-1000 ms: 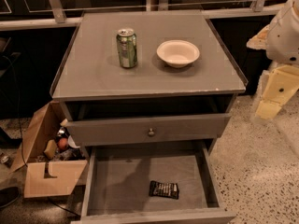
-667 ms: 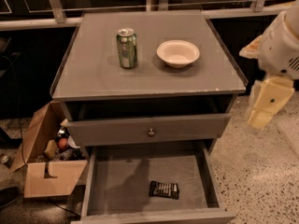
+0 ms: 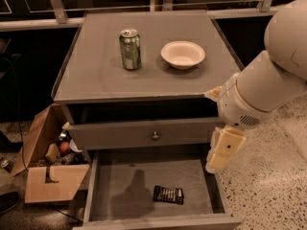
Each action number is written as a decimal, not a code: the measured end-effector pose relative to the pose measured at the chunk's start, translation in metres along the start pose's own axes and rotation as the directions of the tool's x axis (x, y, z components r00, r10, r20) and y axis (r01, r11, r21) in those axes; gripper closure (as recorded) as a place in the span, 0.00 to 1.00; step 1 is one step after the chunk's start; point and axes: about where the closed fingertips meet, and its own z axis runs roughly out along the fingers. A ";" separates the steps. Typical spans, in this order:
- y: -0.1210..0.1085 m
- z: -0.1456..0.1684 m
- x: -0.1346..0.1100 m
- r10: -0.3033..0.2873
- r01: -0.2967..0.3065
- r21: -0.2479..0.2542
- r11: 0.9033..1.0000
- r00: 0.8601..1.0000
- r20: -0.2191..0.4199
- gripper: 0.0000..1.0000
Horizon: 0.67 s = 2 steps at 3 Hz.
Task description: Pick rxbar chocolate from middle drawer and place on counter
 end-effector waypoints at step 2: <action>0.005 0.014 0.002 0.012 -0.012 -0.025 1.000 1.000 0.012 0.00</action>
Offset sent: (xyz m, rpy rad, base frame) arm -0.0039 0.0085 -0.0371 0.0489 0.0679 -0.0007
